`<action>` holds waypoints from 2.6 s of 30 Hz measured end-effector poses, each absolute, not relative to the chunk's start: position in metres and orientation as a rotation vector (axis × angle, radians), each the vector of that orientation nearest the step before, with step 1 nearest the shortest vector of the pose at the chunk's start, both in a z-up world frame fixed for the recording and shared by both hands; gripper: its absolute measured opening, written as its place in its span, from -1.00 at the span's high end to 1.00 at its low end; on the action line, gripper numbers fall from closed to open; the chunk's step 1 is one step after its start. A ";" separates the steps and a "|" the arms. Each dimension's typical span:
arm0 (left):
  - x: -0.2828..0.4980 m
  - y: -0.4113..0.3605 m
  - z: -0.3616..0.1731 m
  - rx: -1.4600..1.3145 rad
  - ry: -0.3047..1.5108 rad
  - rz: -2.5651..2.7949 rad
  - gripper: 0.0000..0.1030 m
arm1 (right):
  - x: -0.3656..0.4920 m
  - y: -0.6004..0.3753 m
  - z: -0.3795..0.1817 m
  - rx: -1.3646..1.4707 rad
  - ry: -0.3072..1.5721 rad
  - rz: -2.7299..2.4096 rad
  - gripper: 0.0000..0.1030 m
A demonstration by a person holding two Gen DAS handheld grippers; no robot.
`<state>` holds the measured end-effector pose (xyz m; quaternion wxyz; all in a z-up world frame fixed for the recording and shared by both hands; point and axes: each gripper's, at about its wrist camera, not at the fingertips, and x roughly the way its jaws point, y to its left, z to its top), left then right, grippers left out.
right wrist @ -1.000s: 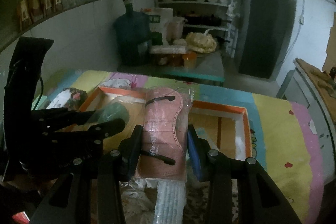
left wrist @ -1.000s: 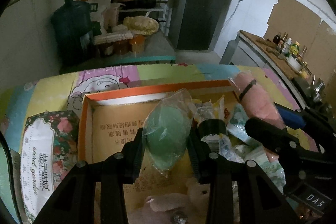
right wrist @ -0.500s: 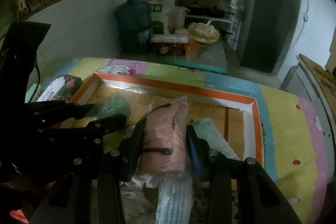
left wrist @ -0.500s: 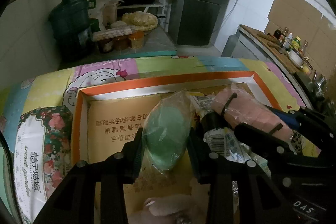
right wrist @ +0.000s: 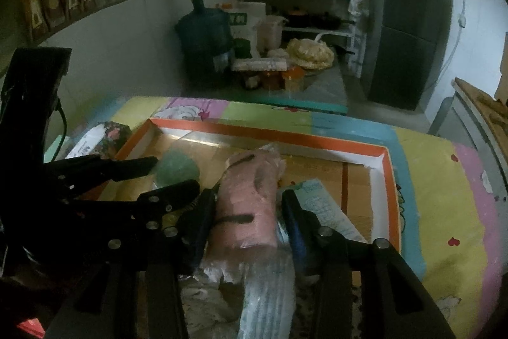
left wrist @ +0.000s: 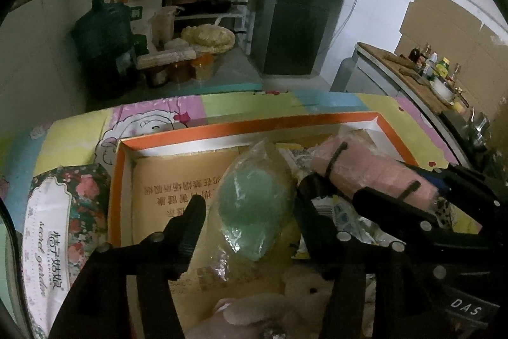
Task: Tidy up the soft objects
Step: 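Lower the green bag into the tray with the left gripper while the right lowers the pink packet, then open both grippers and release the green bag and pink packet in the tray, then move both tools back from the tray toward the remaining soft items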
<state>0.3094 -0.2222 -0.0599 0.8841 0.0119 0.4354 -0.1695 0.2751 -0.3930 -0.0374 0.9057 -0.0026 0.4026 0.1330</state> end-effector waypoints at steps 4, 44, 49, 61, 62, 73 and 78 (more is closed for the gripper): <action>0.307 -0.222 -0.056 0.026 0.897 -0.356 -0.24 | 0.271 -0.398 -0.033 0.020 0.814 0.277 -0.08; 0.234 -0.184 0.002 0.045 0.714 -0.297 -0.28 | 0.188 -0.371 0.021 0.069 0.668 0.316 -0.13; 0.220 -0.172 0.011 0.052 0.673 -0.271 -0.28 | 0.175 -0.359 0.029 0.067 0.638 0.332 -0.13; 0.187 -0.130 0.028 0.043 0.602 -0.211 -0.28 | 0.146 -0.314 0.045 0.031 0.581 0.364 -0.13; 0.184 -0.126 0.028 0.041 0.598 -0.207 -0.28 | 0.144 -0.311 0.046 0.027 0.577 0.367 -0.13; 0.150 -0.080 0.029 0.022 0.568 -0.156 -0.29 | 0.116 -0.270 0.052 0.016 0.539 0.417 -0.13; 0.139 -0.058 0.026 -0.001 0.568 -0.130 -0.29 | 0.109 -0.255 0.053 0.019 0.537 0.427 -0.13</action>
